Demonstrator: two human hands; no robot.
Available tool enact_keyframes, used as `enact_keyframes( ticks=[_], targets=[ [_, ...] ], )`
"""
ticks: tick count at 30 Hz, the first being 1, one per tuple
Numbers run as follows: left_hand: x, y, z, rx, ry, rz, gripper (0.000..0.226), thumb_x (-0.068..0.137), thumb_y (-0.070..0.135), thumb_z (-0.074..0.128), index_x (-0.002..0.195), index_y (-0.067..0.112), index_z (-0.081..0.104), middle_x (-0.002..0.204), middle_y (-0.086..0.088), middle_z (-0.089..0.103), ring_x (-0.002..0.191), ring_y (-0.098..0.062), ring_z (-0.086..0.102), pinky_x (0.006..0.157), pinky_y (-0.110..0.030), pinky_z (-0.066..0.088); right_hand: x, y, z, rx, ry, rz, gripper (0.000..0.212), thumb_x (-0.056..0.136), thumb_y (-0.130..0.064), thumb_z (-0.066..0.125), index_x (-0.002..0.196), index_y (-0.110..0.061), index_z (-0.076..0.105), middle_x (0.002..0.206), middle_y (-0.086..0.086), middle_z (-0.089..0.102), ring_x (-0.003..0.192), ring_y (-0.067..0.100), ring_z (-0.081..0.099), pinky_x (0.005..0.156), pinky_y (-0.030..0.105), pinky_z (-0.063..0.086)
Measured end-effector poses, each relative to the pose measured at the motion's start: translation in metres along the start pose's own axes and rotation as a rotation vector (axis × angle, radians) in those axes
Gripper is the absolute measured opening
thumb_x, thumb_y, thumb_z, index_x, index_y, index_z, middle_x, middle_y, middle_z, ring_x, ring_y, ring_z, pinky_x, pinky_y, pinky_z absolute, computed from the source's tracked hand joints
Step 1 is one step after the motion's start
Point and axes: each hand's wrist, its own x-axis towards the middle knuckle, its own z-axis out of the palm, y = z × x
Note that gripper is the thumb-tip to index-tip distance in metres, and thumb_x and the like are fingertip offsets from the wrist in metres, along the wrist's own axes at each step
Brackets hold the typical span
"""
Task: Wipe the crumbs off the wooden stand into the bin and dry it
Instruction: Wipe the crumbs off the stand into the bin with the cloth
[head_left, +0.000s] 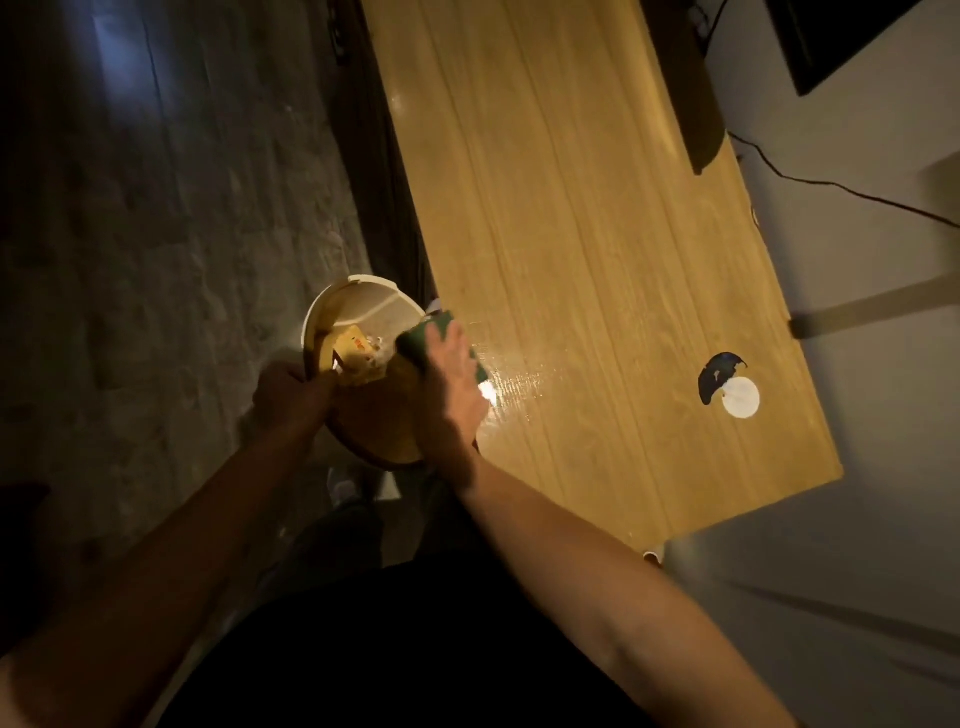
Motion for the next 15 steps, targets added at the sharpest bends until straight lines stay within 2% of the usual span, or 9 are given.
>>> enact_keyframes(
  ticks=[2, 4, 8, 11, 13, 15],
  targets=[
    [-0.004, 0.000, -0.006, -0.023, -0.022, 0.002, 0.020, 0.078, 0.030, 0.075, 0.075, 0.016, 0.060, 0.070, 0.002, 0.059, 0.060, -0.010, 0.052, 0.048, -0.025, 0.034, -0.013, -0.029, 0.017, 0.253, -0.161, 0.000, 0.035, 0.100, -0.029, 0.051, 0.135, -0.029, 0.052, 0.132, 0.001, 0.061, 0.114, 0.022, 0.063, 0.092, 0.040, 0.054],
    [-0.004, -0.004, -0.012, -0.035, -0.033, -0.021, 0.022, 0.080, 0.032, 0.073, 0.085, 0.013, 0.062, 0.074, -0.001, 0.059, 0.061, -0.011, 0.052, 0.048, -0.024, 0.034, -0.025, -0.045, 0.029, 0.391, -0.303, 0.093, 0.028, 0.105, -0.032, 0.046, 0.131, -0.032, 0.056, 0.124, -0.006, 0.066, 0.108, 0.014, 0.061, 0.101, 0.046, 0.050],
    [-0.002, -0.010, -0.019, -0.042, -0.065, -0.019, 0.020, 0.084, 0.030, 0.071, 0.084, 0.013, 0.059, 0.077, 0.000, 0.058, 0.071, -0.017, 0.057, 0.052, -0.026, 0.038, -0.030, -0.039, 0.019, 0.497, -0.286, 0.031, 0.037, 0.103, -0.021, 0.050, 0.140, -0.022, 0.057, 0.135, 0.004, 0.065, 0.125, 0.026, 0.059, 0.108, 0.047, 0.045],
    [-0.002, -0.007, -0.018, -0.041, -0.078, -0.030, 0.034, 0.084, 0.031, 0.072, 0.103, 0.003, 0.066, 0.090, -0.007, 0.062, 0.083, -0.025, 0.059, 0.063, -0.030, 0.045, -0.008, -0.017, -0.007, 0.529, -0.228, 0.013, 0.040, 0.103, -0.019, 0.052, 0.142, -0.018, 0.055, 0.125, 0.007, 0.069, 0.113, 0.023, 0.064, 0.098, 0.037, 0.050],
    [-0.003, -0.003, -0.015, -0.041, -0.086, -0.044, 0.038, 0.084, 0.030, 0.072, 0.108, 0.000, 0.067, 0.092, -0.010, 0.063, 0.084, -0.027, 0.060, 0.061, -0.030, 0.044, 0.014, 0.004, -0.029, 0.570, -0.139, 0.049, 0.037, 0.103, -0.018, 0.054, 0.139, -0.012, 0.057, 0.112, 0.001, 0.071, 0.093, 0.003, 0.065, 0.084, 0.021, 0.052],
    [-0.002, -0.001, -0.012, -0.039, -0.081, -0.049, 0.036, 0.083, 0.028, 0.071, 0.104, -0.001, 0.069, 0.094, -0.016, 0.069, 0.084, -0.032, 0.065, 0.059, -0.029, 0.043, 0.039, 0.030, -0.054, 0.636, -0.024, 0.128, 0.032, 0.103, -0.020, 0.056, 0.132, -0.007, 0.061, 0.098, -0.008, 0.069, 0.079, -0.012, 0.063, 0.067, 0.007, 0.048]
  ],
)
